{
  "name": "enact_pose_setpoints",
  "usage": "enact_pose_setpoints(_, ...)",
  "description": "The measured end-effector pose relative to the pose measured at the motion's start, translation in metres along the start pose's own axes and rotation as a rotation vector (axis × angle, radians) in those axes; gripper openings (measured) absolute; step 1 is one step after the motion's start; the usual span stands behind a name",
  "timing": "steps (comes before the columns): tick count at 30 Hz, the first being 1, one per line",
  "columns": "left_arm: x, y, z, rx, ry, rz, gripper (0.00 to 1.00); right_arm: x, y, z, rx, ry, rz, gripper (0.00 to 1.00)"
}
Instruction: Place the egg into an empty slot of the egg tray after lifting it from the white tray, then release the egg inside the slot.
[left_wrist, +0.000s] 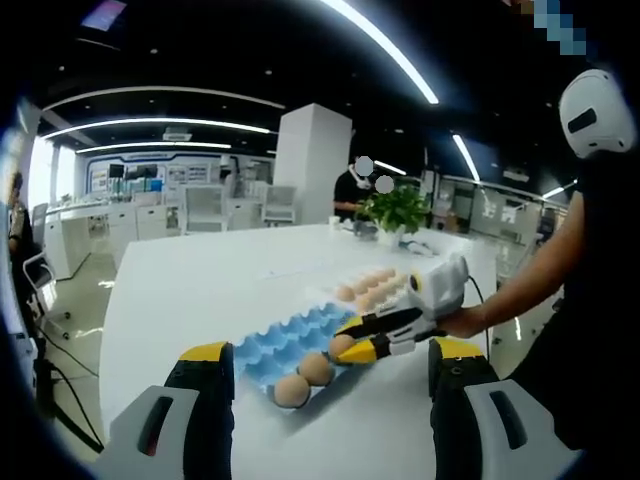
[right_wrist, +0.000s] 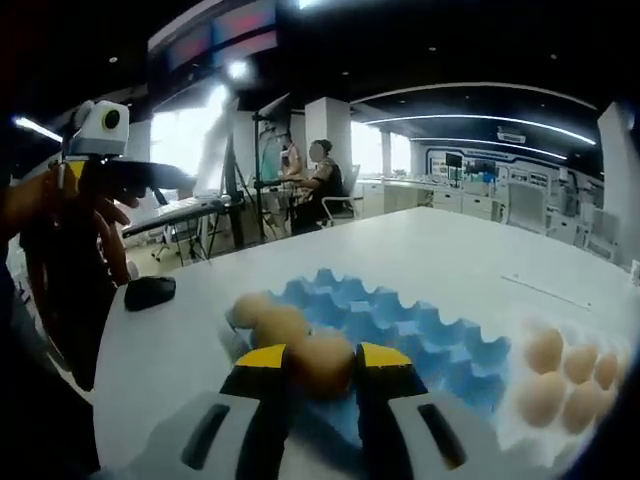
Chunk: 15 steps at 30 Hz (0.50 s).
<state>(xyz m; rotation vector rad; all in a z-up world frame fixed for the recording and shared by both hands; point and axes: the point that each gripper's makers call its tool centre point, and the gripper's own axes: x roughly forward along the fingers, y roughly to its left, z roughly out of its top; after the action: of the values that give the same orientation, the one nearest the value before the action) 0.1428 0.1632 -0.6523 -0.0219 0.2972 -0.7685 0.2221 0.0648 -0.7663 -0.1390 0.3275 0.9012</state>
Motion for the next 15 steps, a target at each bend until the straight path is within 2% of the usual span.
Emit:
enact_pose_setpoints(7,0.0003,-0.0017,0.0014,0.001,-0.002,-0.001,0.80,0.0035,0.0051,-0.0065,-0.048,0.017,0.015,0.26)
enact_pose_setpoints(15,-0.0006,-0.0004,0.0019,0.003,-0.001,0.000,0.80,0.0001,0.0072,-0.0058,-0.090,-0.001,0.033,0.27)
